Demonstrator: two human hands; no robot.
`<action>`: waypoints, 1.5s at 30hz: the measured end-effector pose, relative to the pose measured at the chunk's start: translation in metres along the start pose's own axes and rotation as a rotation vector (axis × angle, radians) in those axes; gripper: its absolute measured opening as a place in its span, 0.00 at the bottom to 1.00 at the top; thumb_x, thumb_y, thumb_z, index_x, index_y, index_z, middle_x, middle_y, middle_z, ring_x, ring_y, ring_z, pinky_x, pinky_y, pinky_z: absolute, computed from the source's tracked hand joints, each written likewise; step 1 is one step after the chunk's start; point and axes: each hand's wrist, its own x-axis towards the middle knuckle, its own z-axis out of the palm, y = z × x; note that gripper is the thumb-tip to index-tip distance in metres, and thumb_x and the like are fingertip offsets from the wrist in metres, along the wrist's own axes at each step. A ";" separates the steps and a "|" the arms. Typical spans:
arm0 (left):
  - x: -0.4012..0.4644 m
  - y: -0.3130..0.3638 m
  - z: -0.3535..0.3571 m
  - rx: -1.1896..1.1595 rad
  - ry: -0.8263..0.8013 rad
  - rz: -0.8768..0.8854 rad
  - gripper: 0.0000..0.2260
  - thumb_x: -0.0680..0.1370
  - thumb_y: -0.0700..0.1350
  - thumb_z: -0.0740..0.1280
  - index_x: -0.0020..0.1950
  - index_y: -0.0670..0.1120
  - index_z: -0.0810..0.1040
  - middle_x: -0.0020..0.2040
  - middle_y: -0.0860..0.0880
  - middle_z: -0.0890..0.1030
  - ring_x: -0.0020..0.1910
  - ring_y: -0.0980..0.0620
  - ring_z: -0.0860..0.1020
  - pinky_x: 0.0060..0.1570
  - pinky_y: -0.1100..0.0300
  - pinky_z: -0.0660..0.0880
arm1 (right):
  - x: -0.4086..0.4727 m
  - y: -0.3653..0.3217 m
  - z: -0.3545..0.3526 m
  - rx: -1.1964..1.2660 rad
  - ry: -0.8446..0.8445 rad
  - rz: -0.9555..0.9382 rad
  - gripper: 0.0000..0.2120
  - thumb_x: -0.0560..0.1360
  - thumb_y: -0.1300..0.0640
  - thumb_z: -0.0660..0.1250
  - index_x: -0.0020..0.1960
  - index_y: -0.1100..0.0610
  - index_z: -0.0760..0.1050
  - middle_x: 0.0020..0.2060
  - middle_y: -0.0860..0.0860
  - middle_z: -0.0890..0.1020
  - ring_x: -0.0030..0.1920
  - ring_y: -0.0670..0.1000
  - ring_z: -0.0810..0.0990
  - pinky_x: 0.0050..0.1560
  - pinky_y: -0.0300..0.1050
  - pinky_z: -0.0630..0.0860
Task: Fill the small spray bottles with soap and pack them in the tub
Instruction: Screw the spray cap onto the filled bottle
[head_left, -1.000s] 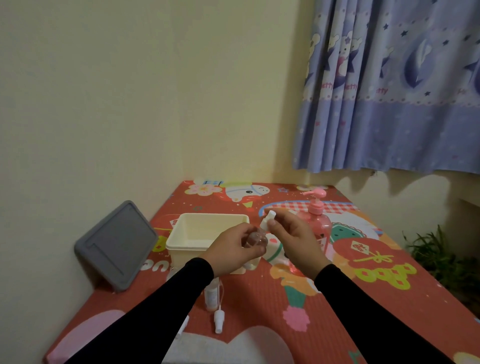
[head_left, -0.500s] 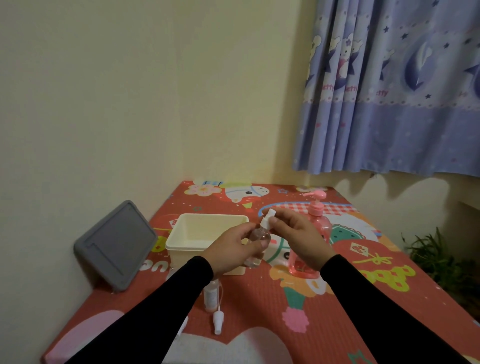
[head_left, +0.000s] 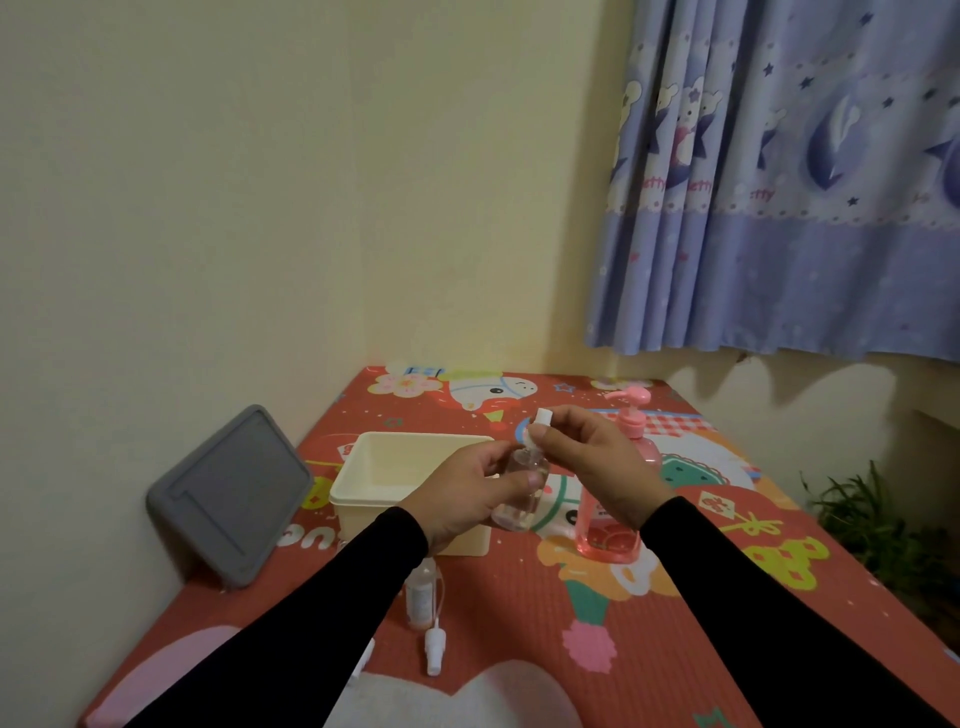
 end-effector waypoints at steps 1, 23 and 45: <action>0.001 0.000 0.001 0.002 0.003 0.002 0.08 0.77 0.44 0.70 0.56 0.46 0.80 0.43 0.51 0.81 0.44 0.51 0.82 0.50 0.45 0.78 | 0.000 0.000 0.002 0.009 0.013 0.001 0.17 0.74 0.53 0.70 0.52 0.67 0.76 0.43 0.64 0.79 0.45 0.57 0.78 0.55 0.60 0.74; 0.004 0.002 0.001 0.007 0.035 -0.011 0.10 0.77 0.43 0.70 0.58 0.45 0.80 0.52 0.45 0.82 0.48 0.47 0.84 0.49 0.46 0.80 | 0.000 0.011 0.013 0.170 0.181 0.083 0.16 0.68 0.50 0.77 0.43 0.57 0.71 0.38 0.57 0.78 0.43 0.56 0.79 0.51 0.58 0.75; 0.009 -0.005 -0.003 0.067 0.048 -0.011 0.10 0.77 0.42 0.70 0.57 0.43 0.80 0.47 0.46 0.81 0.42 0.52 0.83 0.44 0.51 0.81 | 0.008 0.018 0.009 0.056 0.172 0.130 0.16 0.68 0.53 0.77 0.42 0.58 0.71 0.35 0.55 0.78 0.39 0.54 0.77 0.44 0.51 0.73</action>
